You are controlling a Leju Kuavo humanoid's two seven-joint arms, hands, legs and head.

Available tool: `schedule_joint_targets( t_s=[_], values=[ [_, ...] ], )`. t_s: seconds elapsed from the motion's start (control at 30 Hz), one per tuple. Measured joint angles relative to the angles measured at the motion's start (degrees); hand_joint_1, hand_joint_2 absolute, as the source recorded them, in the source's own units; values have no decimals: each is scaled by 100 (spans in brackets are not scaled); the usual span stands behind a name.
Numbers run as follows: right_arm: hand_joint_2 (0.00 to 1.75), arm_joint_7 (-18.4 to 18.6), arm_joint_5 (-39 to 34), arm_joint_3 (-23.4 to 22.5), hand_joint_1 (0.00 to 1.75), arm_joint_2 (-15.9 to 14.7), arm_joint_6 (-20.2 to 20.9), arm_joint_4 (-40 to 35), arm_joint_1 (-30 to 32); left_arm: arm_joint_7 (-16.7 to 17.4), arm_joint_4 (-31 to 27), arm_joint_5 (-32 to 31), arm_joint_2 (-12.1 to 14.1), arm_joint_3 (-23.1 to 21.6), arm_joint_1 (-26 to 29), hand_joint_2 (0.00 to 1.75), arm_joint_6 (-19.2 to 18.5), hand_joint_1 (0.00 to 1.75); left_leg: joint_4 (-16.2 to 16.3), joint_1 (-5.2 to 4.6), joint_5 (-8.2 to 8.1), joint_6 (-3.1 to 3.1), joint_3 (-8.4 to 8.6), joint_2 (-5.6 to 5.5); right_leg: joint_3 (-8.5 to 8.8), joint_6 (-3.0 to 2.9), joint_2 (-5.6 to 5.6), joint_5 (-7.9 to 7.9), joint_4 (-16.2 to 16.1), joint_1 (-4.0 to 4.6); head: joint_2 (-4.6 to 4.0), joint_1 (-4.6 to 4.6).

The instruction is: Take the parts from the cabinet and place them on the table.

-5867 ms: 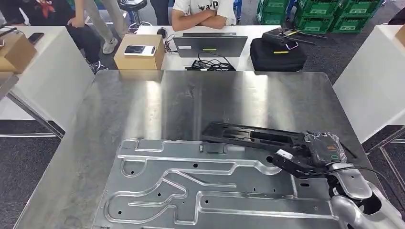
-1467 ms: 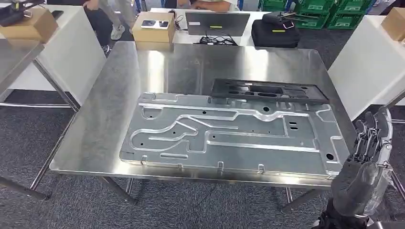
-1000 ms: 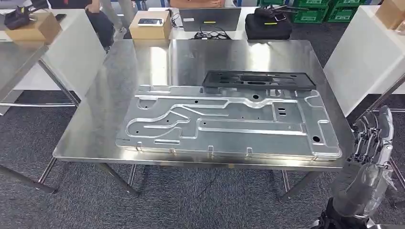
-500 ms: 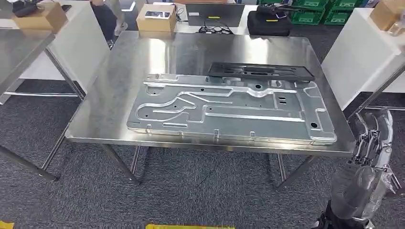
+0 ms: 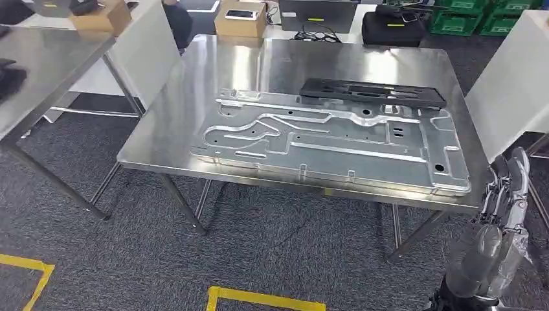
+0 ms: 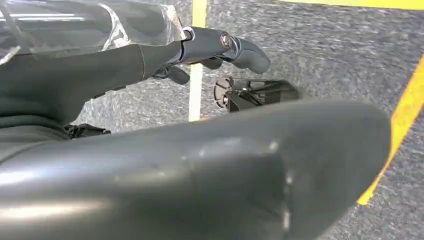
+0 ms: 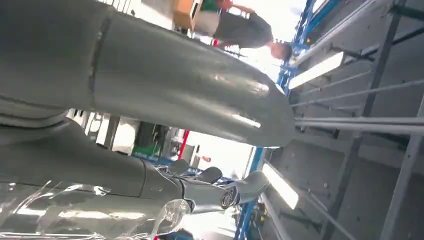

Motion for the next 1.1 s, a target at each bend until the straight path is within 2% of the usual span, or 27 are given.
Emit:
schedule_joint_targets(
  t_s=[0.03,0.07,0.1,0.13,0.23,0.27,0.3,0.33,0.37,0.43,0.47,0.5,0.57,0.6,0.63,0.73,0.77,0.8,0.83,0.87,0.9,0.93,0.97,1.0,1.03,1.07,1.1],
  values=[
    [0,0,-5,2,0,2,-7,0,2,-2,0,0,0,0,-1,0,4,0,-670,1,267,12,406,61,5,7,-60,4,1,-2,0,-2],
    [0,0,-20,4,0,0,-15,0,2,-4,2,0,0,0,-7,0,7,0,-1328,1,457,28,803,198,19,15,-110,5,2,-1,0,-2],
    [0,0,-37,4,0,2,-15,0,1,-4,0,0,0,0,-18,0,7,0,-1725,-17,484,44,1077,399,25,34,-146,3,3,31,0,-2],
    [0,-2,-37,4,0,0,-18,0,12,-4,0,0,0,0,-34,0,7,0,-1831,-43,516,111,1105,375,3,72,-183,3,10,49,2,2],
    [0,-2,-50,17,0,6,-24,0,3,-11,0,0,0,0,-20,0,7,0,-1827,-51,504,194,996,257,19,155,-313,20,15,64,0,-2],
    [0,-4,-50,22,0,6,-24,0,6,-11,0,0,0,0,-10,0,7,0,-1854,-17,545,249,1004,212,-5,191,-326,-12,31,59,2,0],
    [0,-4,-57,26,0,6,-35,0,9,-13,0,0,-2,0,-7,0,7,0,-1853,-1,562,277,976,173,-86,230,-73,-200,235,32,2,0],
    [0,-4,-59,28,0,6,-37,0,10,-17,2,2,2,2,-12,0,11,0,-1852,3,587,314,949,132,-287,246,92,-485,686,30,2,0],
    [0,-7,-70,31,0,4,-42,0,24,-22,2,-2,4,0,-19,0,11,0,-1851,-5,604,338,917,92,-561,260,171,-773,1272,28,2,0],
    [0,-15,-101,37,0,6,-55,0,74,-28,2,-4,2,-2,-9,0,11,0,-1846,-34,630,369,876,-18,-998,258,200,-1066,2175,32,2,0],
    [0,-22,-116,46,0,6,-57,2,89,-28,2,-9,2,-5,-4,0,11,0,-1844,-44,638,376,867,-74,-1047,248,202,-1020,2246,33,2,-2],
    [0,-24,-123,50,0,4,-59,2,101,-28,2,-13,2,-5,1,0,11,0,-1843,-51,641,374,869,-132,-970,230,207,-855,2058,37,2,-2],
    [0,-39,-155,50,0,4,-68,2,103,-28,2,-11,4,-5,-4,0,11,0,-1841,-59,651,361,895,-277,-445,160,306,-243,963,48,2,-2],
    [0,-46,-175,50,0,4,-72,2,104,-28,2,-13,4,-5,-10,0,11,0,-1842,-59,656,351,905,-336,-185,116,480,0,420,49,2,0],
    [0,-59,-188,50,0,4,-74,2,108,-33,2,-13,-2,-9,-24,0,11,0,-1836,-86,666,326,876,-378,-62,66,807,22,127,64,2,-2],
    [0,-85,-241,52,0,4,-74,4,111,-39,2,-15,-2,-11,-17,0,7,0,-1835,-43,730,226,771,-562,-90,67,646,22,64,77,2,0],
    [0,-90,-243,52,0,6,-74,4,111,-39,2,-13,-2,-11,-3,0,7,0,-1846,-50,744,191,758,-628,-79,39,580,46,34,60,2,-2],
    [0,-92,-245,55,0,6,-74,7,111,-39,2,-13,5,-11,10,0,7,0,-1787,-45,694,188,744,-545,-61,16,486,82,-14,-4,2,0],
    [0,-94,-249,57,0,6,-74,7,109,-39,2,-15,2,-13,5,0,2,0,-1527,-80,498,144,618,-277,-61,-9,426,87,-24,0,0,-13],
    [0,-98,-249,57,0,6,-74,7,113,-48,2,-15,2,-13,-16,0,4,0,-1066,-64,233,111,389,-129,-63,-13,344,87,-24,5,2,-9],
    [0,-98,-254,59,0,6,-74,7,128,-50,2,-15,2,-13,-29,0,9,0,-439,-42,-46,74,96,-57,-69,-13,258,87,-23,9,2,-11],
    [0,-98,-254,66,0,6,-74,9,129,-50,2,-15,2,-13,-25,0,9,0,61,-27,-224,45,-141,-31,-76,-13,177,86,-22,9,2,-9],
    [0,-98,-260,66,0,6,-74,17,130,-50,2,-15,2,-13,-16,0,7,0,364,-4,-273,24,-283,-23,-77,-13,104,85,-22,8,0,-9],
    [0,-98,-278,68,0,6,-74,20,133,-50,2,-15,2,-13,-5,0,7,0,321,17,-193,11,-271,-14,-75,-9,39,80,-20,5,2,-9],
    [0,-98,-289,68,0,6,-74,22,133,-50,2,-15,2,-15,3,0,7,0,4,34,-6,-2,-111,3,-70,-1,-27,75,-20,4,2,-9],
    [0,-107,-302,68,0,6,-74,22,133,-50,2,-17,2,-15,1,0,7,0,-599,45,273,-5,201,57,-58,16,-91,65,-18,2,2,-9],
    [0,-109,-325,68,0,6,-74,22,133,-50,2,-17,4,-15,-4,0,7,0,-1260,44,531,7,561,183,-35,38,-152,51,-17,0,2,-11]
  ],
)
